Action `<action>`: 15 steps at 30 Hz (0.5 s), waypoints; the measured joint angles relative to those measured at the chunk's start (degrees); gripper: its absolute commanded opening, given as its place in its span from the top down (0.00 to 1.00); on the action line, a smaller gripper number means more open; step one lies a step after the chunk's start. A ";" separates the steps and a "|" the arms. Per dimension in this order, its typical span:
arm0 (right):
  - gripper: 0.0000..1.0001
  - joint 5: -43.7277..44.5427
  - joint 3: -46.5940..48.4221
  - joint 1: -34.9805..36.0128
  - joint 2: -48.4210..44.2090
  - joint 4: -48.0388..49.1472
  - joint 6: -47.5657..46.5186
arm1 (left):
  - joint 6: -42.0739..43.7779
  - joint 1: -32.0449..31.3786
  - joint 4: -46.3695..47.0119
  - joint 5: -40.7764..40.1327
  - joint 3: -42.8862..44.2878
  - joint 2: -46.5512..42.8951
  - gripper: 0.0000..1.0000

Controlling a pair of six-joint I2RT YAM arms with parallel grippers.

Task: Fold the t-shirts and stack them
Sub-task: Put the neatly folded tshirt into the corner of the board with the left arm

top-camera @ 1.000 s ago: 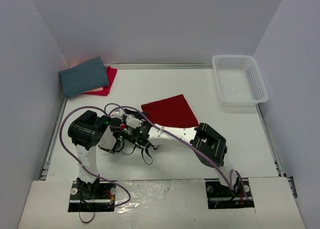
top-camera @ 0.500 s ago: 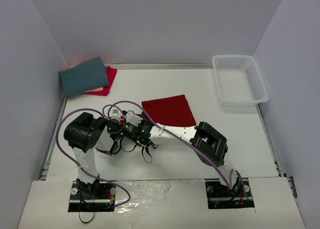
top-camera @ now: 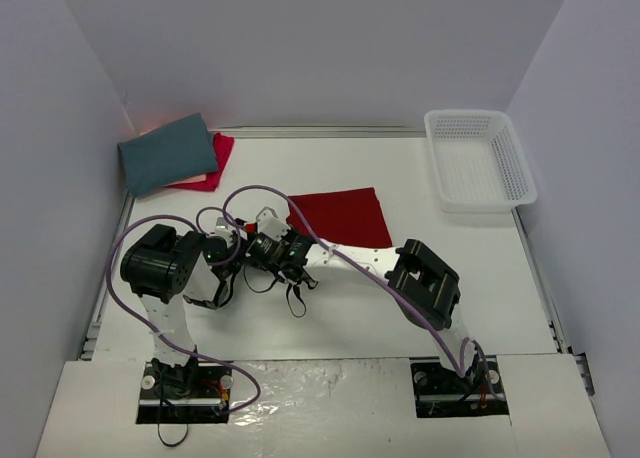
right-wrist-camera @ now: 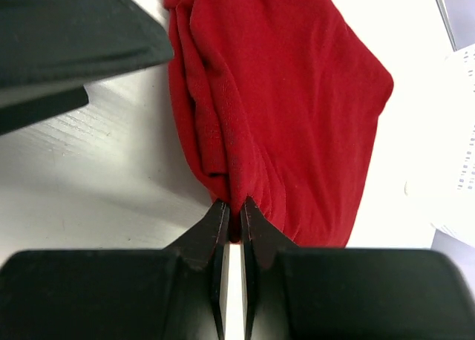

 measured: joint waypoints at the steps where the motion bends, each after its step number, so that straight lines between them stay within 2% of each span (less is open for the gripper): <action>1: 1.00 0.00 0.00 0.07 -0.04 0.00 0.00 | -0.07 0.28 -0.02 0.28 0.13 0.00 0.28; 7: 1.00 0.02 0.00 0.79 -0.46 0.00 -0.02 | -1.36 0.55 -0.98 0.66 1.70 0.00 0.22; 15: 1.00 0.04 0.02 1.68 -0.57 0.00 -0.26 | -4.57 0.55 -2.71 0.90 3.76 0.00 0.21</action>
